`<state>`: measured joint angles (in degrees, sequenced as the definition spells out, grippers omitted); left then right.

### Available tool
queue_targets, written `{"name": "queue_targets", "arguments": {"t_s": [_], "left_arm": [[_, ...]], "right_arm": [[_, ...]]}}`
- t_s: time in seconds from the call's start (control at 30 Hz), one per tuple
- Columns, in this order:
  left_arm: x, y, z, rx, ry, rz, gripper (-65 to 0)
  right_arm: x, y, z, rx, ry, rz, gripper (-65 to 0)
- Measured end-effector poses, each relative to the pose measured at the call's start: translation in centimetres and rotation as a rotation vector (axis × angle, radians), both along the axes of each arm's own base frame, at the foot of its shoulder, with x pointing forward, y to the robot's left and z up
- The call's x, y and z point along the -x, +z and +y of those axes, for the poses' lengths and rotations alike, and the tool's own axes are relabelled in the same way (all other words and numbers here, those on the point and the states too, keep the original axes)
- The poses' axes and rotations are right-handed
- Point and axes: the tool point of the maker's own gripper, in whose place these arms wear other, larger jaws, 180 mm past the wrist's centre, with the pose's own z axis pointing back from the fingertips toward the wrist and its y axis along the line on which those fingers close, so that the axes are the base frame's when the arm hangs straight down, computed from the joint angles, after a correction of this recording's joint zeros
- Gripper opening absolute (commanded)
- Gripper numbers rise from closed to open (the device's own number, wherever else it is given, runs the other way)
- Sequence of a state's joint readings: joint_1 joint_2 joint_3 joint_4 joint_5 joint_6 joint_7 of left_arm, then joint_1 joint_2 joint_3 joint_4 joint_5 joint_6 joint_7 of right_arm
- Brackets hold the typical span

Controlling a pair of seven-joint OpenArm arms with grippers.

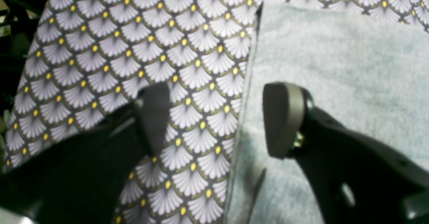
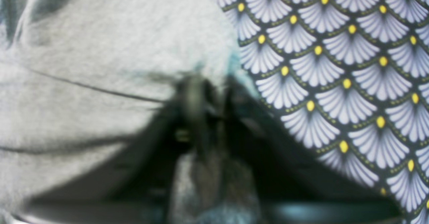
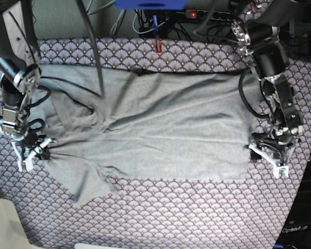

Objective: Fold the T-shirt properly
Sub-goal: 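Close both grippers on the hem corners of the grey shirt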

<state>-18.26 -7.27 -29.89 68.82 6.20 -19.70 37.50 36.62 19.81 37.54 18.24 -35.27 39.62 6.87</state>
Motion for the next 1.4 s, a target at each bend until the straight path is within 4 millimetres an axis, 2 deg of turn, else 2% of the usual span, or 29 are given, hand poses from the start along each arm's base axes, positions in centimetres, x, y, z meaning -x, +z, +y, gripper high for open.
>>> {"name": "queue_targets", "arguments": {"t_s": [0.13, 0.23, 0.37, 0.53, 0.67, 0.8, 0.9, 1.07, 1.4], "left_arm": [[-0.2, 0.2, 0.0, 0.001, 0.001, -0.01, -22.6], [-1.6, 0.5, -0.2, 0.02, 0.005, -0.065, -22.6], [-2.7, -1.2, -1.5, 0.079, -0.003, -0.073, -22.6], [-4.2, -3.7, -2.7, 0.154, 0.005, -0.076, -22.6], [-6.4, -3.1, -3.9, 0.205, -0.004, -0.14, -22.6], [-7.2, -3.6, -3.8, 0.224, 0.011, -0.144, -22.6], [-7.5, -4.2, -3.8, 0.241, 0.037, -0.139, -22.6], [-6.7, -5.3, -1.9, 0.191, 0.136, -0.144, -22.6], [-6.7, -5.6, -2.2, 0.197, 0.136, -0.176, -22.6]], "right_arm": [[-0.3, 0.6, -0.4, 0.037, 0.006, -0.003, -65.0], [-0.7, 1.1, 0.1, 0.044, 0.013, -0.023, -65.0], [0.1, 0.1, 0.6, 0.034, 0.013, -0.015, -65.0], [0.0, 0.0, 1.0, 0.027, 0.015, -0.022, -65.0], [-0.1, 0.0, 1.3, 0.023, 0.017, -0.022, -65.0], [-0.1, 0.0, 1.4, 0.022, 0.018, -0.022, -65.0], [0.0, 0.0, 1.3, 0.024, 0.017, -0.021, -65.0], [0.0, 0.0, 1.3, 0.024, 0.017, -0.021, -65.0], [0.3, -0.3, 1.1, 0.02, 0.013, -0.024, -65.0]]}}
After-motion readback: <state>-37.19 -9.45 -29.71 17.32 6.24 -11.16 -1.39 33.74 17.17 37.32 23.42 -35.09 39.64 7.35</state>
